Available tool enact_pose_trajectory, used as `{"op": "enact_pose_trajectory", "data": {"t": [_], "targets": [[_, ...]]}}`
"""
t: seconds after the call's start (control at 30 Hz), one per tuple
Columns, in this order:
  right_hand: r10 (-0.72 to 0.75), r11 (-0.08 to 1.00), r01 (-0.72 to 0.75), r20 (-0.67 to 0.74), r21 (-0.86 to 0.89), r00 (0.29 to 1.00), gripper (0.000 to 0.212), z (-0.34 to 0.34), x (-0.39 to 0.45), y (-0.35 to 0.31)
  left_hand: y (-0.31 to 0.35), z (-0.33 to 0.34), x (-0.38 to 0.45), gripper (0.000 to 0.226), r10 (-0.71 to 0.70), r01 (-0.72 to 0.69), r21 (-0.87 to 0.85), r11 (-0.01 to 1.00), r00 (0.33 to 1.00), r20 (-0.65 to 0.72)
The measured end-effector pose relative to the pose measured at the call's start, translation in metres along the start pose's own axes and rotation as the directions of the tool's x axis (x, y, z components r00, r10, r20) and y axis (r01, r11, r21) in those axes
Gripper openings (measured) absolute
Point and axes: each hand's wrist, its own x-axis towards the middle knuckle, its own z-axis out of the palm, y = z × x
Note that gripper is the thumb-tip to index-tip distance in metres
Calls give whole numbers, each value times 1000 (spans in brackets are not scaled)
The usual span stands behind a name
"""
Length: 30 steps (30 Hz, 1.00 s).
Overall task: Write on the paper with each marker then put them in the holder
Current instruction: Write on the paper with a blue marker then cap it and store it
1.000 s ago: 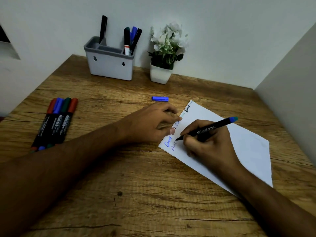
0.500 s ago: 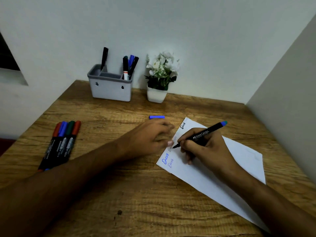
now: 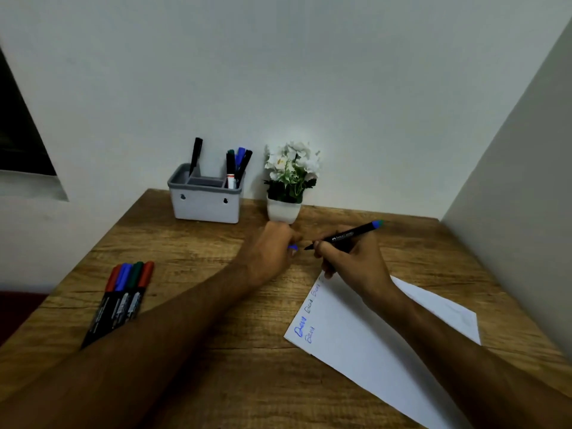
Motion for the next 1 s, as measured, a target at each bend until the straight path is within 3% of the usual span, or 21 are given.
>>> {"op": "enact_pose_trajectory", "data": {"t": [0.13, 0.23, 0.27, 0.33, 0.37, 0.4, 0.47, 0.6, 0.87, 1.0], "targets": [[-6, 998, 6, -2, -58, 1000, 12, -3, -1, 6, -1, 3, 0, 29, -48, 46, -59, 997, 998, -35], [-48, 998, 48, -19, -32, 999, 15, -6, -5, 6, 4, -4, -2, 26, -299, 253, -371, 894, 951, -73], [-69, 998, 68, -19, -6, 997, 15, -7, -7, 5, 6, -6, -3, 22, -411, 336, -546, 768, 911, -17], [-106, 994, 107, -12, 24, 994, 18, -6, -10, 3, 12, -14, -6, 15, -563, 457, -839, 295, 792, 234], [-123, 992, 123, -2, 22, 992, 18, -6, -11, 3, 15, -18, -8, 13, -579, 480, -875, 60, 731, 361], [-145, 989, 145, 8, 9, 989, 17, -5, -12, 2, 17, -20, -9, 13, -575, 481, -870, -107, 684, 448], [-199, 979, 200, 16, -28, 980, 15, -2, -15, 2, 18, -22, -12, 12, -557, 459, -848, -265, 645, 523], [-250, 967, 250, 11, -49, 968, 15, 1, -18, 1, 20, -21, -15, 7, -557, 441, -847, -296, 641, 528], [-217, 976, 217, -10, -31, 976, 8, 3, -17, 5, 32, -21, -19, 15, -532, 420, -853, -308, 667, 521], [-309, 944, 307, 8, -120, 951, 10, 2, -13, 8, 34, -23, -21, 12, -518, 387, -845, -370, 669, 533]]}}
